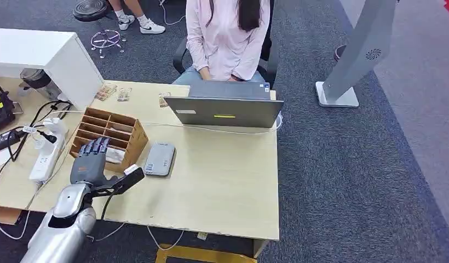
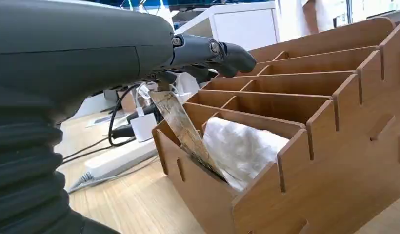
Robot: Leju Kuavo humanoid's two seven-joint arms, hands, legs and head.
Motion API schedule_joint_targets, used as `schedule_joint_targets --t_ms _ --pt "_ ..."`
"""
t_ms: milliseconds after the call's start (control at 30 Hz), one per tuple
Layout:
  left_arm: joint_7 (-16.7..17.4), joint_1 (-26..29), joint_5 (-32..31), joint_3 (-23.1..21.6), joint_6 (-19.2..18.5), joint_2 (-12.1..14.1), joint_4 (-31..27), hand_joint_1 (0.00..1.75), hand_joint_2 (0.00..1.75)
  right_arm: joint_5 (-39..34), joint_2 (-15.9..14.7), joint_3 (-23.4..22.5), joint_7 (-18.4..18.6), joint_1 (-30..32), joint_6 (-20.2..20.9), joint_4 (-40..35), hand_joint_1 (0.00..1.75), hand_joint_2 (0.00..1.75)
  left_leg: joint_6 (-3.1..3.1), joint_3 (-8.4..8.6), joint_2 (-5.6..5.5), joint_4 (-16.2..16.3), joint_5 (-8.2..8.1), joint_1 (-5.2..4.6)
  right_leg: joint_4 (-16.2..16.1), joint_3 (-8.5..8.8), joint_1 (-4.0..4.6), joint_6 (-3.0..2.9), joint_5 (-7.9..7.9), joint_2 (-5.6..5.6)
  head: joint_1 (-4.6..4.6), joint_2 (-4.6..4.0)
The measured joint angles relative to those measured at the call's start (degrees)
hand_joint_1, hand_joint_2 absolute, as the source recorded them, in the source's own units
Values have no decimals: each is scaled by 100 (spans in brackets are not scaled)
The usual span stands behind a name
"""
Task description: Pass the card to the sensor for recognition and then transmit it.
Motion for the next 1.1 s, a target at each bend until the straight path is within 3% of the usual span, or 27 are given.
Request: schedule_joint_targets --t_ms 1100 --pt "-48 -263 -7 0 59 9 85 0 175 -66 -9 83 -15 -2 28 0 0 175 0 0 0 0 0 0 0 0 0 0 0 0 2 0"
